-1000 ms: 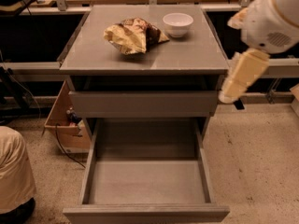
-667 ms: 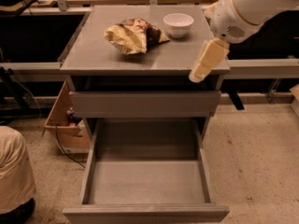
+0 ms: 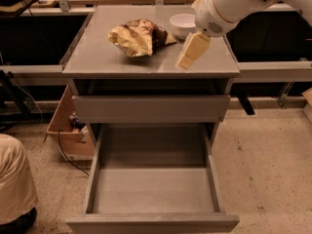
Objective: Place brown chip bag into middle drawer
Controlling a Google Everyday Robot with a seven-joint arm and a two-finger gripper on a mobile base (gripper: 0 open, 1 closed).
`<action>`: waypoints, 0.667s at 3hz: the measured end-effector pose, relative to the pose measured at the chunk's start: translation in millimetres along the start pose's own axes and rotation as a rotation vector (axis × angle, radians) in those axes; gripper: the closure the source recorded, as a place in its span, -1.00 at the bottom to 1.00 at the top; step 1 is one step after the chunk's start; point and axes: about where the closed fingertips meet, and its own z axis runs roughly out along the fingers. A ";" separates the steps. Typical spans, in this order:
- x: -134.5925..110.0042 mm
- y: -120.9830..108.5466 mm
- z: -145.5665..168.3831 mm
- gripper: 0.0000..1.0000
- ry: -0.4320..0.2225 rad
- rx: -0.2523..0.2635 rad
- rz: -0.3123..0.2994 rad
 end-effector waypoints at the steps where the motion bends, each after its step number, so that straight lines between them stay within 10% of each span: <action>1: -8.9 -8.3 29.9 -1.00 -0.073 0.018 0.071; 2: -33.7 -31.1 81.9 -1.00 -0.181 0.043 0.166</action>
Offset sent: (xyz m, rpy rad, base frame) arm 0.1092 0.0733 -0.0340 0.3468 -0.0430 -0.0848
